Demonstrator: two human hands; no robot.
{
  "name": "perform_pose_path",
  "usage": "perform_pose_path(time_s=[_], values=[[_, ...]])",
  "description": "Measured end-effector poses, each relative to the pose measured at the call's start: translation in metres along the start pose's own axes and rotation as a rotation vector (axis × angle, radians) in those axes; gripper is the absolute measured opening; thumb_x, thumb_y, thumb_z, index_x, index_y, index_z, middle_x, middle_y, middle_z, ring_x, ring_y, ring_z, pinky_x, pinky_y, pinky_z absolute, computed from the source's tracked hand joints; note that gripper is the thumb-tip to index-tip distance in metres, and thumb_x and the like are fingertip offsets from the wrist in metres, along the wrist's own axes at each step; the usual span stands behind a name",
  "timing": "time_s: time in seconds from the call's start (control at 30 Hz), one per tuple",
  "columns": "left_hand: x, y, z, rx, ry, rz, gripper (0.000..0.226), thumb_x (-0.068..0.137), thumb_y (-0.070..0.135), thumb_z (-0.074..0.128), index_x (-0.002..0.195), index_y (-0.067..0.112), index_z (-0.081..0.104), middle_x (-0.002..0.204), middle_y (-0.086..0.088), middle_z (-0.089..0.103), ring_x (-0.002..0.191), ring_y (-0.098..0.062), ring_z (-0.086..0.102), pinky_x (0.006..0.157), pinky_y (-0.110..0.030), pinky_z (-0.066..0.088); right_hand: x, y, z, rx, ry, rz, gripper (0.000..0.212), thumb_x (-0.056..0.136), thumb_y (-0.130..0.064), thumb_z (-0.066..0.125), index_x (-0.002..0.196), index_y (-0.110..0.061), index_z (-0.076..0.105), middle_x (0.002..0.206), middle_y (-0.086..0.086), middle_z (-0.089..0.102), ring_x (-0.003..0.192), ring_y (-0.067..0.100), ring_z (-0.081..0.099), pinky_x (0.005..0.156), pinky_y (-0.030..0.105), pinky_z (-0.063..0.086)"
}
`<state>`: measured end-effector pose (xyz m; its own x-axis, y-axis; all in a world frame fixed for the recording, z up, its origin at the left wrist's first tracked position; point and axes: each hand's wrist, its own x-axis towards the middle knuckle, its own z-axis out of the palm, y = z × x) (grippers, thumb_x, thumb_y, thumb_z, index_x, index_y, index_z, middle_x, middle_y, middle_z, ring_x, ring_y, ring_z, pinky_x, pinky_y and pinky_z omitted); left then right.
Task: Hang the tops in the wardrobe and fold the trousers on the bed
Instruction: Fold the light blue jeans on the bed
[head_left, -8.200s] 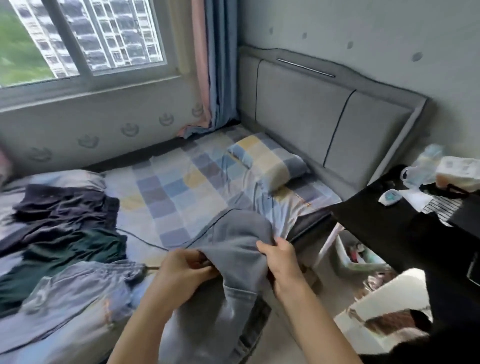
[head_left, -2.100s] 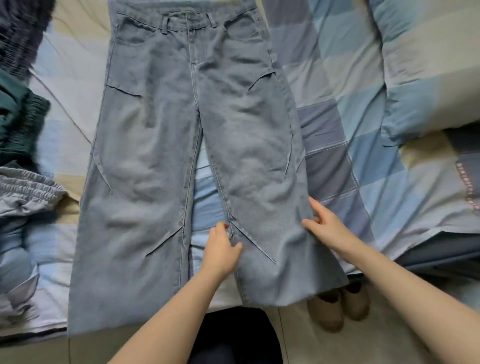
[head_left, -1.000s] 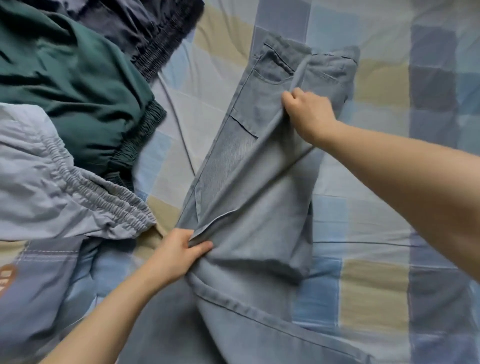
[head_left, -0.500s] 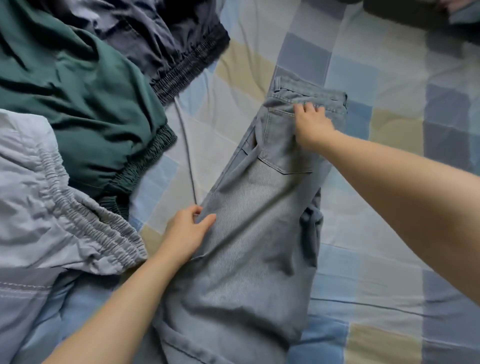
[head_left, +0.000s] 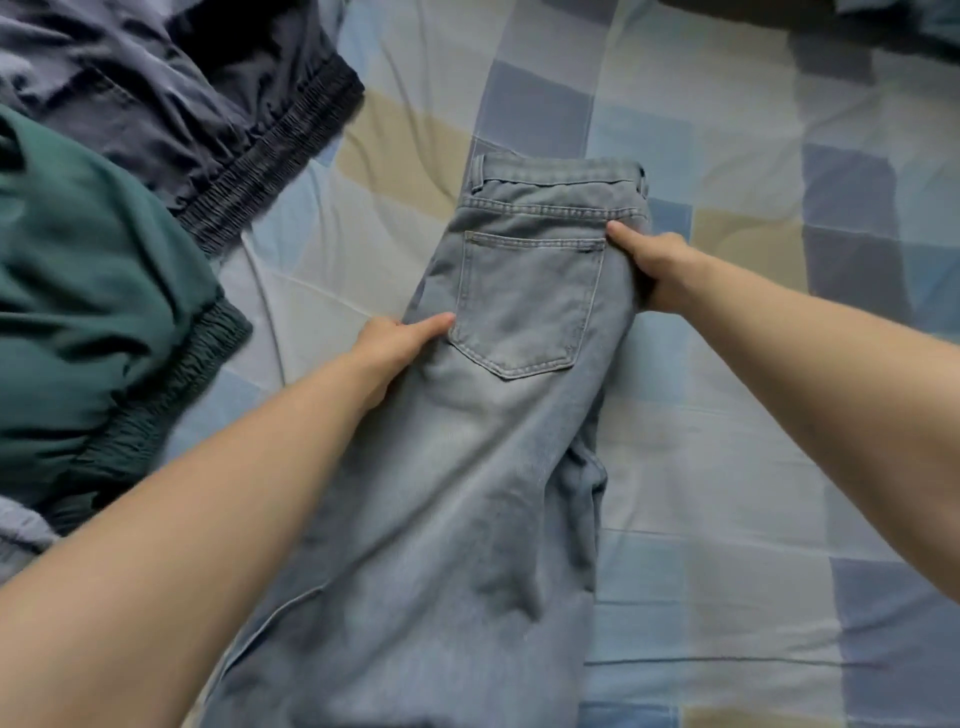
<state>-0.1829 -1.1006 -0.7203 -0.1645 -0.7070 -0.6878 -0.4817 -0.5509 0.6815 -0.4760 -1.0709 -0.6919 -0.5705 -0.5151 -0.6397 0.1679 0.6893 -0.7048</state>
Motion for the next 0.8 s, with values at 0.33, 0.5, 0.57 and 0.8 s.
perform_pose_path(time_s=[0.33,0.5,0.57,0.8], values=[[0.041,0.040,0.006,0.360,0.183,0.316,0.022,0.088,0.024,0.063,0.104,0.009,0.064,0.092,-0.011,0.066,0.090,-0.029,0.062,0.083,-0.036,0.049,0.001,0.012,-0.026,0.274,-0.052,0.088,0.025,0.099,-0.048,0.037,0.102,-0.024,0.045,0.074,0.000,0.055,0.058,0.014,0.057,0.058,0.030,0.047],[0.031,0.015,0.001,0.312,0.104,0.225,0.025,0.085,0.034,0.069,0.088,0.009,0.068,0.085,-0.008,0.067,0.079,-0.022,0.059,0.075,-0.033,0.046,-0.027,0.066,-0.030,0.308,0.259,0.064,0.024,0.097,-0.020,0.038,0.112,-0.012,0.055,0.115,0.027,0.060,0.094,0.032,0.066,0.078,0.039,0.055],[0.011,-0.003,-0.004,0.274,0.084,0.184,0.024,0.089,0.036,0.066,0.088,0.012,0.069,0.084,-0.006,0.067,0.079,-0.019,0.059,0.070,-0.032,0.046,-0.052,0.115,-0.028,0.072,0.317,0.004,0.016,0.086,-0.013,0.042,0.084,-0.020,0.056,0.092,0.022,0.063,0.064,0.026,0.058,0.052,0.027,0.044],[-0.032,-0.043,-0.007,0.241,0.217,0.194,0.027,0.097,0.027,0.056,0.084,0.005,0.064,0.079,-0.009,0.057,0.078,-0.015,0.047,0.052,-0.026,0.034,-0.136,0.176,0.014,-0.561,0.023,-0.236,0.020,0.086,-0.035,0.064,0.079,-0.019,0.055,0.079,0.004,0.064,0.074,0.022,0.056,0.066,0.032,0.040]])
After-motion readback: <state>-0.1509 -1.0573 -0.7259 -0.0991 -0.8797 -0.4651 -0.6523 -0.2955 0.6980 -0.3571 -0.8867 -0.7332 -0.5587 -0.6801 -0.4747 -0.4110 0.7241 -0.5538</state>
